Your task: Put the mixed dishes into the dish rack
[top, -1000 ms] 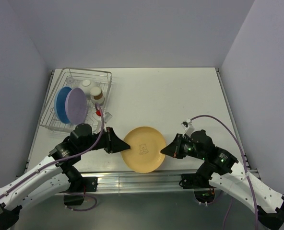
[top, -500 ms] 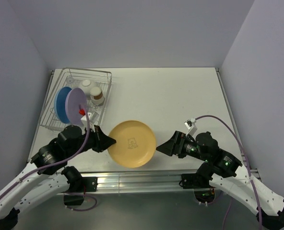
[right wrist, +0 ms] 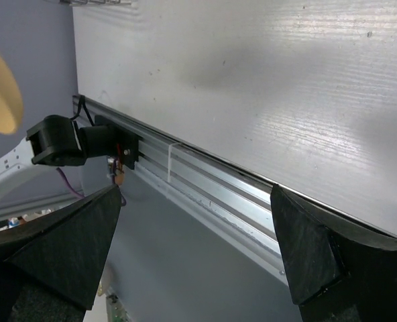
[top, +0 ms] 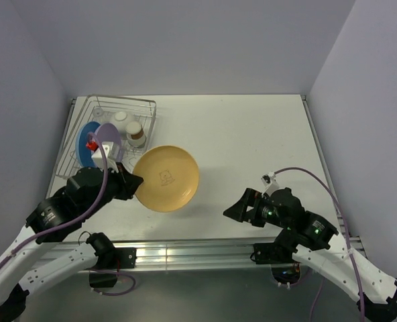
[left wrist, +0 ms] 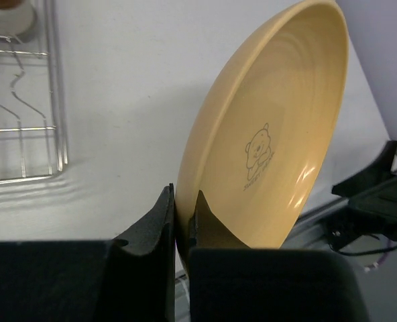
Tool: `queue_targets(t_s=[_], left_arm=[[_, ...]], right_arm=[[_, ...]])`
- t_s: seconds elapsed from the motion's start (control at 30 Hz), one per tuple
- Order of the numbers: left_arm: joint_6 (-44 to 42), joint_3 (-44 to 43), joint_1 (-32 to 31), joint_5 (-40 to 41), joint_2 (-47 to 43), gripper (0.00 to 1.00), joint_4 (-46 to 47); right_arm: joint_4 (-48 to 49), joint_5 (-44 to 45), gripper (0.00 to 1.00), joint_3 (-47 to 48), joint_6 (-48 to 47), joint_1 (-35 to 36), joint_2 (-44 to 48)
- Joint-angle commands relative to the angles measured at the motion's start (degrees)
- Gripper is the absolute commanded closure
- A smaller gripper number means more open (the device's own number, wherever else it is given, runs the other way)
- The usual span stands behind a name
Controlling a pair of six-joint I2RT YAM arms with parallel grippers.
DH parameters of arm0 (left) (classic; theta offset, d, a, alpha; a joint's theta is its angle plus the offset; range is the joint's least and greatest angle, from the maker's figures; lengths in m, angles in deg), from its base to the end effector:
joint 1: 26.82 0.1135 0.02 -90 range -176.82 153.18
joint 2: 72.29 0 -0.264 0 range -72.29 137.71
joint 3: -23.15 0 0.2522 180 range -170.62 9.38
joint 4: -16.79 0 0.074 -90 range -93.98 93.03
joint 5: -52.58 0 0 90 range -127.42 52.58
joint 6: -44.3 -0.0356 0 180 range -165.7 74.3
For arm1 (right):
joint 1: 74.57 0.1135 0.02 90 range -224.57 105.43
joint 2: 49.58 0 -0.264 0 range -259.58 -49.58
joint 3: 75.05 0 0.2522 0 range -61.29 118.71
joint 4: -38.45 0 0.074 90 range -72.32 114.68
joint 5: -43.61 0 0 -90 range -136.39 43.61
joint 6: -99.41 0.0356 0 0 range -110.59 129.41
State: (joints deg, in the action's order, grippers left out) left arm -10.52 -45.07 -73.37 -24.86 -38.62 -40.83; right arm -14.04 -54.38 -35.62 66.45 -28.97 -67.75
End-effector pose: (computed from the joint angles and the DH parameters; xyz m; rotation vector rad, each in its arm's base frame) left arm 0.0799 -0.0731 0.3603 0.0541 2.0329 -0.7084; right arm 0.0648 0.0732 0.2306 0.1426 2.3538 1.1387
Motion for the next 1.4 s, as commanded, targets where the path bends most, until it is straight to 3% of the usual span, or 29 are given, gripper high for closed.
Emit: queue_targets(t_s=[0.0, 0.4, 0.5, 0.77, 1.07, 1.37], left_arm=[[-2.65, -5.74, 0.05, 8.08, 2.62, 1.00, -1.05], [-12.32, -12.16, 0.40, 24.61, 14.49, 1.00, 2.72], [-16.54, -15.14, 3.38, 27.77, 17.30, 1.00, 2.90], [-25.50, -16.04, 21.21, 23.22, 21.96, 1.00, 5.88], [-27.80, -14.01, 26.59, 27.51, 23.72, 1.00, 8.17], [-27.27, -11.73, 27.30, 33.94, 24.34, 1.00, 9.05]], right_arm=[[-1.35, 1.75, 0.00, -0.18, 0.80, -0.17, 1.73], [-3.29, 1.75, 0.00, 0.26, 1.23, -0.25, 2.18], [-3.82, 1.92, 0.00, 0.17, 1.50, -0.17, 3.05], [-3.99, 1.40, 0.01, -0.27, 2.03, -0.17, 4.02], [-3.73, 1.22, 0.01, -1.06, 2.90, -0.25, 5.08], [-3.47, 0.87, 0.01, -1.76, 3.78, -0.25, 5.95]])
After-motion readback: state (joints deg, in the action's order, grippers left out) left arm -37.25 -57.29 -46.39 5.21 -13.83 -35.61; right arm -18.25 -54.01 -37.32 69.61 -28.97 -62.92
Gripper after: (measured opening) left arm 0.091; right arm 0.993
